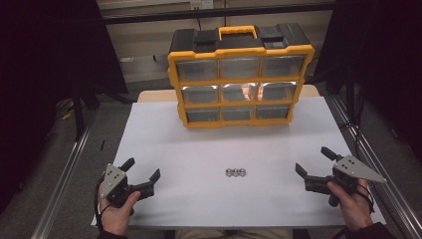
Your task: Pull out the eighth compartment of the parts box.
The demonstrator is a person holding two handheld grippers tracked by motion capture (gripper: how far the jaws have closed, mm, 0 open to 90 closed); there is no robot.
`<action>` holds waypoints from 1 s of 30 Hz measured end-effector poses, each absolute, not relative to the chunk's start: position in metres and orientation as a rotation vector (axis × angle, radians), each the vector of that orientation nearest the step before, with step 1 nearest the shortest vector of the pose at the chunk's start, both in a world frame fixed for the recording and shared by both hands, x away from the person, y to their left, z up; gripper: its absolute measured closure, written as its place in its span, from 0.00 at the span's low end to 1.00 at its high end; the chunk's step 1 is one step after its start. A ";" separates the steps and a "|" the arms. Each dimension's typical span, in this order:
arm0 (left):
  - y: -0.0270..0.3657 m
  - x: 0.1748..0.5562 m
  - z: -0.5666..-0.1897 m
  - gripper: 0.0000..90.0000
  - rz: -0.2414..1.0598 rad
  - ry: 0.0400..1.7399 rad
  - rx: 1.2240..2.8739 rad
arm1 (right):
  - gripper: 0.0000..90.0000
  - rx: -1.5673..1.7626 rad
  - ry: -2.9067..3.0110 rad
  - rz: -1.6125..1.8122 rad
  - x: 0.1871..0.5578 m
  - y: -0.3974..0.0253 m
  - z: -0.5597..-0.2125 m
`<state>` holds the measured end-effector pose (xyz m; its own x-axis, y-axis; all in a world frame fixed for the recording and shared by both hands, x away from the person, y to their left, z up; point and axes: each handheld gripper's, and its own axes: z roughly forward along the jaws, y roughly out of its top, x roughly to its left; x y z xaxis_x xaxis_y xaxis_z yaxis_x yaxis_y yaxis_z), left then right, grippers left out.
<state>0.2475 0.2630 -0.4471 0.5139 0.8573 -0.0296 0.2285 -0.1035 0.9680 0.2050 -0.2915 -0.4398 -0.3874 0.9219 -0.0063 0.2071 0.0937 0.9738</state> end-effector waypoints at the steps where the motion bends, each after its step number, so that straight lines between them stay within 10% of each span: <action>1: 0.262 0.248 -0.448 0.04 0.691 0.946 1.626 | 0.01 1.121 1.696 1.340 0.205 -0.292 -0.440; 30: 0.206 0.269 -0.446 0.04 0.661 0.803 1.741 | 0.00 1.079 1.737 1.339 0.207 -0.283 -0.441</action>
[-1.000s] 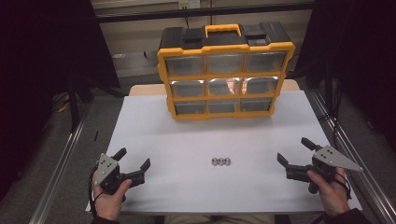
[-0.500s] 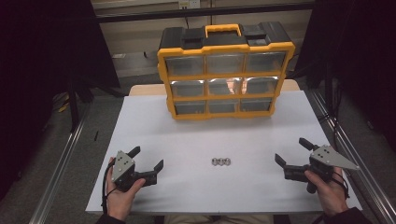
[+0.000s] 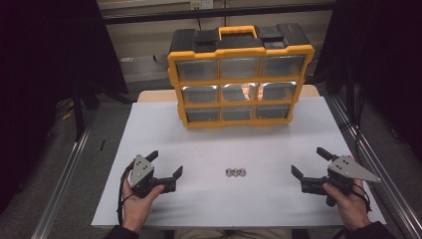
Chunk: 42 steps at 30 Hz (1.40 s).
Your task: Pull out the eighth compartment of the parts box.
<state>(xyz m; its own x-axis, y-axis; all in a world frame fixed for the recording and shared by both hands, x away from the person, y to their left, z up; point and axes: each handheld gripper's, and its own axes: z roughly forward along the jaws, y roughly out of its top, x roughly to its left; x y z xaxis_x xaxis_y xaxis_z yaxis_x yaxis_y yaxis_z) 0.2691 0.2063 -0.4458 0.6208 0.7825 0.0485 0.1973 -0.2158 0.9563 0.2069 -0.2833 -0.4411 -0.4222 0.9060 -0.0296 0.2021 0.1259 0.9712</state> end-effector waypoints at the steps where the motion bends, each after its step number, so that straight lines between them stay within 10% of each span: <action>1: 0.204 0.271 -0.446 0.04 0.662 0.807 1.743 | 0.00 1.079 1.737 1.340 0.207 -0.283 -0.441; 42: 0.128 0.334 -0.431 0.03 0.741 0.684 1.676 | 0.00 1.083 1.735 1.343 0.206 -0.283 -0.442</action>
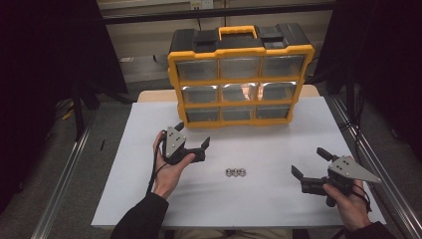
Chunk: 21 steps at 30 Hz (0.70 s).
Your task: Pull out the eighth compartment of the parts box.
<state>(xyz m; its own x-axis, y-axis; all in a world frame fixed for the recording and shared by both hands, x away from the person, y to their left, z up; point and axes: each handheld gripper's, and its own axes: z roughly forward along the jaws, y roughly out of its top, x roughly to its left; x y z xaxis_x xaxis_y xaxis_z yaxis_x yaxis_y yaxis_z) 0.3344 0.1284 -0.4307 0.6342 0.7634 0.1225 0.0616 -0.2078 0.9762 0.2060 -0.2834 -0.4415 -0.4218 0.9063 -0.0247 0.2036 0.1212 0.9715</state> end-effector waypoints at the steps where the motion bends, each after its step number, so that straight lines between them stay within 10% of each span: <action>1: 0.127 0.336 -0.431 0.03 0.746 0.678 1.682 | 0.00 1.083 1.735 1.343 0.206 -0.283 -0.442; 21: 0.109 0.372 -0.419 0.02 0.812 0.634 1.652 | 0.00 1.071 1.722 1.355 0.205 -0.282 -0.442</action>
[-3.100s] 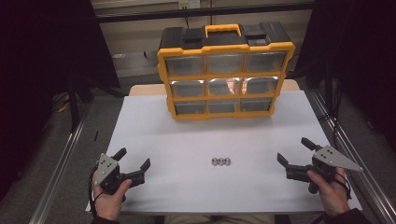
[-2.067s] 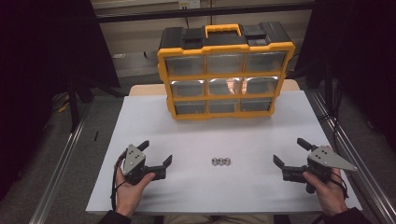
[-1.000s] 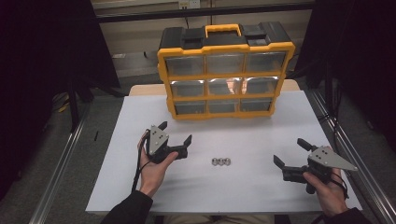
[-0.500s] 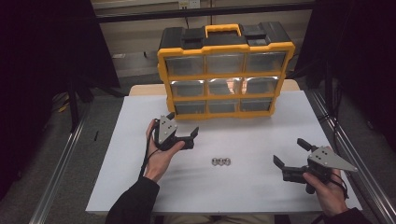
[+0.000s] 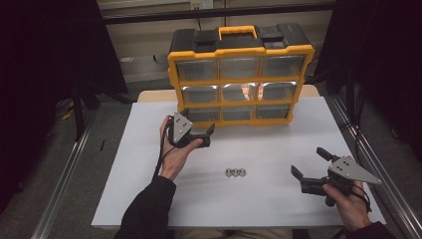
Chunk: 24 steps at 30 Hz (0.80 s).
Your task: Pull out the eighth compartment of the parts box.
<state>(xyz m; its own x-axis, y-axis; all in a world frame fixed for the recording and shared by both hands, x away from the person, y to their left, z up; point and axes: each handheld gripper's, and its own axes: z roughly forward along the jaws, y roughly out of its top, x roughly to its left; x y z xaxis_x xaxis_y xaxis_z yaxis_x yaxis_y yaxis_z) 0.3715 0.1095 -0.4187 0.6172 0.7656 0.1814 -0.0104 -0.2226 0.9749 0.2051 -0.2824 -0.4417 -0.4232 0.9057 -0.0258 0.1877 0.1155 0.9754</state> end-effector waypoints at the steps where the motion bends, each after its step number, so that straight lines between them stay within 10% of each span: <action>1: 0.108 0.373 -0.418 0.03 0.814 0.626 1.652 | 0.00 1.071 1.718 1.356 0.205 -0.282 -0.442; 24: 0.073 0.396 -0.421 0.04 0.999 0.393 1.688 | 0.00 1.080 1.708 1.360 0.205 -0.282 -0.442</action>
